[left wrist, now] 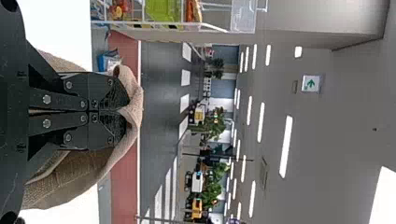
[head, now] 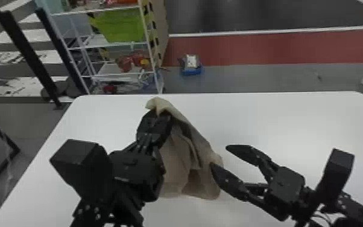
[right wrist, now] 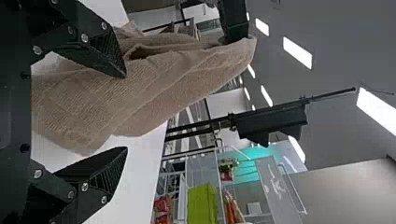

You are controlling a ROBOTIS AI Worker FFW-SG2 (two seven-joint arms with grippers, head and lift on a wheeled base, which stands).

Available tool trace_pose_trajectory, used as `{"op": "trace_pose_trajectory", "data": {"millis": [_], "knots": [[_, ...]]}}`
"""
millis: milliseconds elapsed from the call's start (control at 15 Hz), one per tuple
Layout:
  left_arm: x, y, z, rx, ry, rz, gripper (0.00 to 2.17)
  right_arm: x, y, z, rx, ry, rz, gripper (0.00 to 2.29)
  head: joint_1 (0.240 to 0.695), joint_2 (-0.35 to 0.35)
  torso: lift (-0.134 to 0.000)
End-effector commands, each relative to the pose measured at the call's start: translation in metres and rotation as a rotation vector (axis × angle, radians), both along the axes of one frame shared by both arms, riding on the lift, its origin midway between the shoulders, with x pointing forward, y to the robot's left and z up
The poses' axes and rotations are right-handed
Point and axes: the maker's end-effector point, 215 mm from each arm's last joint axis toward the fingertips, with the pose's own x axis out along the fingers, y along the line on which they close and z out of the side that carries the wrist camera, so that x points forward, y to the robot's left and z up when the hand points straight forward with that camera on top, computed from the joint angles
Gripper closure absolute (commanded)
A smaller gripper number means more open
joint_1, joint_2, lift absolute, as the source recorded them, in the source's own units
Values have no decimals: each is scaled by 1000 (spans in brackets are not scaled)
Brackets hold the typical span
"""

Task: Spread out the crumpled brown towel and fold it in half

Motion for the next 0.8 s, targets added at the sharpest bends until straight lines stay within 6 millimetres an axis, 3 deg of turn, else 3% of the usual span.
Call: {"op": "trace_pose_trajectory", "data": {"millis": [0,267,467,600,733], "knots": [[2,-1,-15,15,33,-4,1757,-9,13,21,11,-25,28,464,695,172,-123],[3,0,-31,49,77,-4,1757,-20,15,61,28,-90,20,471,695,198,-123],[-1,-9,-47,65,115,-29,1757,-20,14,64,23,-86,12,475,695,197,-123],[-1,-12,-52,84,122,-28,1754,-22,15,65,19,-76,17,640,695,190,-123],[-2,-12,-54,86,126,-29,1757,-23,15,67,17,-75,17,647,695,186,-123]]}}
